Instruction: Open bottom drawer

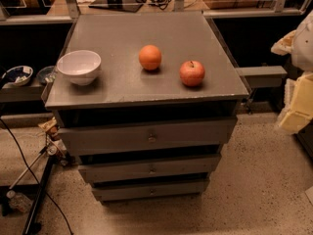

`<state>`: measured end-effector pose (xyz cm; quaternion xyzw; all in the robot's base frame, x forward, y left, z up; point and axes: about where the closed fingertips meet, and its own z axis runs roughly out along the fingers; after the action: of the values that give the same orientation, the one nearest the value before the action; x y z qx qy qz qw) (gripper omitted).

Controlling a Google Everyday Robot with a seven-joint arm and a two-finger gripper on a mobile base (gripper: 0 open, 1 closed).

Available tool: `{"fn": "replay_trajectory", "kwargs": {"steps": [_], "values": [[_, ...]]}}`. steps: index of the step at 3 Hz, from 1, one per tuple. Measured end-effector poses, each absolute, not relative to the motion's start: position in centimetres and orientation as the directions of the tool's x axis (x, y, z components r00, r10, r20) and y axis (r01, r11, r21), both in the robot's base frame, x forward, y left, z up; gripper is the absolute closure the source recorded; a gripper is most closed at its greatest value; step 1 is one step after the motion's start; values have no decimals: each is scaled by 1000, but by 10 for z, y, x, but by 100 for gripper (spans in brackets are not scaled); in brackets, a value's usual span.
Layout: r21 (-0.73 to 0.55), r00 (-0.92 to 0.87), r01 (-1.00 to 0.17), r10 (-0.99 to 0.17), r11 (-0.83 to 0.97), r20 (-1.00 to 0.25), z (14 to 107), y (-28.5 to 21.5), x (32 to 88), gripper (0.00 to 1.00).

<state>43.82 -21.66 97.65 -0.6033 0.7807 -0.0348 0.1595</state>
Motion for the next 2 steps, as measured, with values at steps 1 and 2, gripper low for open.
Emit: {"fn": "replay_trajectory", "kwargs": {"steps": [1,2], "values": [[-247,-221,-931,-953,270,-207,977,-217,438,0],[-195,-196,-949,-949,246,-246,952,-201,437,0]]}}
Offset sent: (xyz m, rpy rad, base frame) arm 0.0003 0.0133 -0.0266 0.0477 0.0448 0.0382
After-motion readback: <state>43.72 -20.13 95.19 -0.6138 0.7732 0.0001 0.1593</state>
